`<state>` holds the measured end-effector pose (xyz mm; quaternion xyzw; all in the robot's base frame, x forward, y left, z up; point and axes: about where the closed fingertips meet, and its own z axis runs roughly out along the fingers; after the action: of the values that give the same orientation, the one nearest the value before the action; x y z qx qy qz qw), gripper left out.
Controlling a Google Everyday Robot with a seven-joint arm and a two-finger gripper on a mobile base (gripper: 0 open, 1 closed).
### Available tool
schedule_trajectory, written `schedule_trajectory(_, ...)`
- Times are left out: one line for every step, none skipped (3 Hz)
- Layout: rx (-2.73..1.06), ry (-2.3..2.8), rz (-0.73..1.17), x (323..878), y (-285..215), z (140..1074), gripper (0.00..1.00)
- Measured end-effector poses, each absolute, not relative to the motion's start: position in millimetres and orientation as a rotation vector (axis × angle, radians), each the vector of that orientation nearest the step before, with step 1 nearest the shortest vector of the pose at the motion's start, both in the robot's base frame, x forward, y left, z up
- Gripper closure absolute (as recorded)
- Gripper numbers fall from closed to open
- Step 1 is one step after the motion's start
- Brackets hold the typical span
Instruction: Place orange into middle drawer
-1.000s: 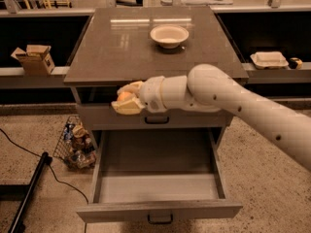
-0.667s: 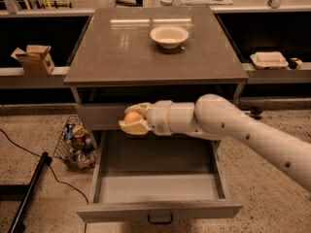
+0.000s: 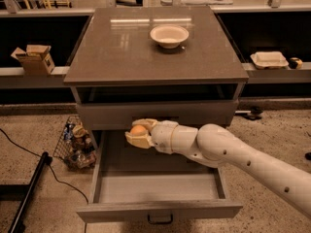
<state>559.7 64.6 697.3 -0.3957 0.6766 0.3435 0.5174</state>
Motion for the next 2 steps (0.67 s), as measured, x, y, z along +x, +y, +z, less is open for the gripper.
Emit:
schedule_trajectory(-0.955,1.622,0.824,559,65,699,1.0)
schedule_trajectory(-1.023,1.584,0.749,554,63,680,1.0)
